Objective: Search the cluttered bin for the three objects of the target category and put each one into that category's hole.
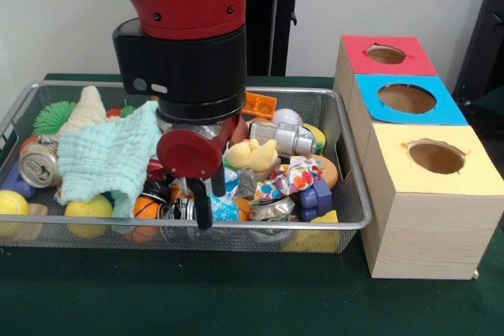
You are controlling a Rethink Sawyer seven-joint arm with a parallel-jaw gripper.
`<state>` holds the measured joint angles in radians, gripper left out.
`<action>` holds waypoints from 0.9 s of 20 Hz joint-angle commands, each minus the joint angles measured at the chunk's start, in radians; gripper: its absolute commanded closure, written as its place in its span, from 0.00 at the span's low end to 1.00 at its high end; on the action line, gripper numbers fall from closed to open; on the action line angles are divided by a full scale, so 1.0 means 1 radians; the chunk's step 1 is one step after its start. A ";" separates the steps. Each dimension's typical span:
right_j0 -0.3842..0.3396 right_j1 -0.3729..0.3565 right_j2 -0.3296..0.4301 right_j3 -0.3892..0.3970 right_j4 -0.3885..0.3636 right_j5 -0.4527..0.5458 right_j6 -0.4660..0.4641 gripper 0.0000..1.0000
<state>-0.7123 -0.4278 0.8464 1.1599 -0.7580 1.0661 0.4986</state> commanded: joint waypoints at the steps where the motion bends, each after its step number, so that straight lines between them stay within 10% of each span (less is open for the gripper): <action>1: 0.032 0.013 -0.054 -0.057 -0.001 0.166 -0.200 0.00; 18: 0.130 0.070 -0.142 -0.232 -0.050 0.306 -0.091 0.00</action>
<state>-0.5927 -0.3890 0.8105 1.0195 -0.7502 1.2216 0.4986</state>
